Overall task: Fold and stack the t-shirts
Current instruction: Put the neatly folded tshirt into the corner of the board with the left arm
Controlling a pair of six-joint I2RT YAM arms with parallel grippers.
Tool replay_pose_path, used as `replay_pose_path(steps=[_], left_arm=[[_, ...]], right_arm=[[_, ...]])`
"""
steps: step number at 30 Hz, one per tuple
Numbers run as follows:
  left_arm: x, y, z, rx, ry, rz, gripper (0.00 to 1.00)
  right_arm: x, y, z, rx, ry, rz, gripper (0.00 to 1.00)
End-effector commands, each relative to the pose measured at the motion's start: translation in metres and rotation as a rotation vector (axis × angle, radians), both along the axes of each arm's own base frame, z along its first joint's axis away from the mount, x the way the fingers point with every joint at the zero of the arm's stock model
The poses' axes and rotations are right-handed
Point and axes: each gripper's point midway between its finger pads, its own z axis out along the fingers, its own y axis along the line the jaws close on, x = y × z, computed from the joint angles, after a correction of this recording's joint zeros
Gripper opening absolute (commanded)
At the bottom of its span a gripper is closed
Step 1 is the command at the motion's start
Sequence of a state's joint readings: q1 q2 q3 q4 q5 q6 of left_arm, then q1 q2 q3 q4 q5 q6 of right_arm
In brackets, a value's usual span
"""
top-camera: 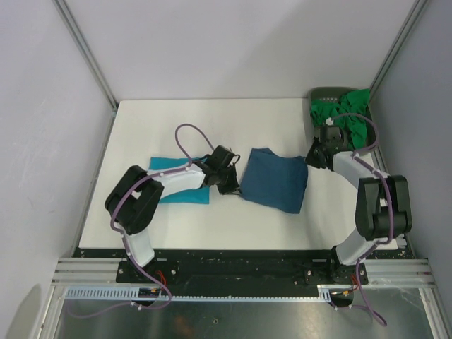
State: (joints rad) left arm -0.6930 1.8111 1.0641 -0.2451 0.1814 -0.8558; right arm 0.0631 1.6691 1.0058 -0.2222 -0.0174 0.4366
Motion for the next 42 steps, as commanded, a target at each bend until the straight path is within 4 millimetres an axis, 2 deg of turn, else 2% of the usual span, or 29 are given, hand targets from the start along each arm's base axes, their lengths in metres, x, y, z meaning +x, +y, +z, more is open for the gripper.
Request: replay_pose_path(steps=[1, 4, 10, 15, 19, 22, 27, 36, 42], left_arm=[[0.025, -0.006, 0.061, -0.030, -0.167, -0.008, 0.00], [0.027, -0.008, 0.074, -0.036, -0.194, -0.023, 0.00], [0.031, -0.008, 0.097, -0.049, -0.241, -0.033, 0.00], [0.033, 0.002, 0.116, -0.046, -0.283, -0.016, 0.00], [0.033, 0.020, 0.129, -0.032, -0.313, 0.011, 0.00], [0.033, 0.040, 0.137, -0.023, -0.332, 0.044, 0.00], [0.031, 0.084, 0.144, 0.003, -0.351, 0.115, 0.00], [0.021, 0.182, 0.148, 0.076, -0.374, 0.270, 0.00], [0.013, 0.243, 0.146, 0.150, -0.391, 0.394, 0.00]], right_arm=[[0.007, 0.022, 0.079, -0.017, -0.164, 0.020, 0.00], [0.000, 0.038, 0.100, -0.020, -0.209, 0.049, 0.00], [-0.010, 0.064, 0.124, -0.017, -0.258, 0.103, 0.00], [-0.011, 0.079, 0.153, -0.016, -0.312, 0.133, 0.00], [-0.013, 0.100, 0.175, -0.002, -0.360, 0.169, 0.00], [-0.014, 0.120, 0.191, 0.032, -0.398, 0.197, 0.00], [-0.013, 0.169, 0.210, 0.072, -0.439, 0.266, 0.00], [-0.002, 0.274, 0.219, 0.125, -0.473, 0.394, 0.00], [0.006, 0.336, 0.209, 0.144, -0.466, 0.468, 0.00]])
